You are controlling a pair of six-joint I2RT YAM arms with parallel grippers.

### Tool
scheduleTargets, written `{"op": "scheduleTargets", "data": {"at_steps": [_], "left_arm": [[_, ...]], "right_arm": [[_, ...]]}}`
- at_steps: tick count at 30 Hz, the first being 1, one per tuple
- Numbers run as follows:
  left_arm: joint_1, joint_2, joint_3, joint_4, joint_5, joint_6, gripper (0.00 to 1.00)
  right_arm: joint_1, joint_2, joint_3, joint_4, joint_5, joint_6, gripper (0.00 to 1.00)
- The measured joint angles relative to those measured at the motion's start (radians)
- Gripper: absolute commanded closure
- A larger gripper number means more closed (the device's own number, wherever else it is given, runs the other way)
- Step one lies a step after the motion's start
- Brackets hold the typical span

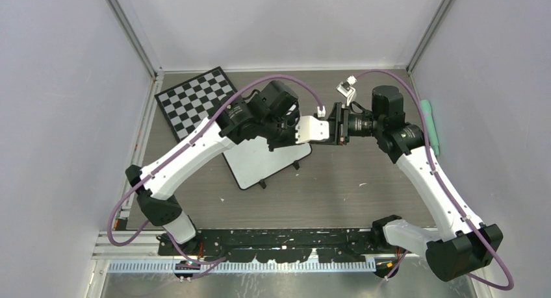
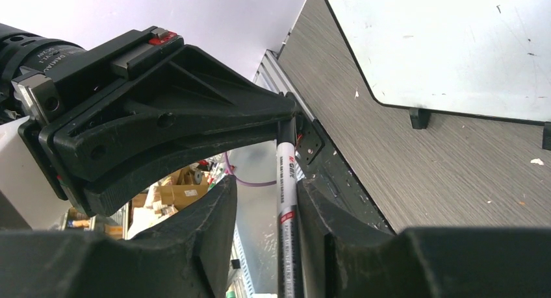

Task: Write a sentence on the whiteboard
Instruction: Open the whiteboard marker at the center of the board.

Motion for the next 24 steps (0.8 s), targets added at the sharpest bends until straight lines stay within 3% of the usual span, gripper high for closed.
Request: {"op": "scheduleTargets", "data": {"at_steps": [17, 24], "left_arm": [[-0.028, 0.016, 0.016, -0.041, -0.031, 0.008, 1.0], [-0.039, 0.025, 0.032, -0.068, -0.053, 0.011, 1.0]], "right_arm": [[0.037, 0.015, 0.0, -0.04, 0.003, -0.057, 0.69], [0.047, 0.024, 0.0, -0.061, 0.015, -0.091, 0.91]]}}
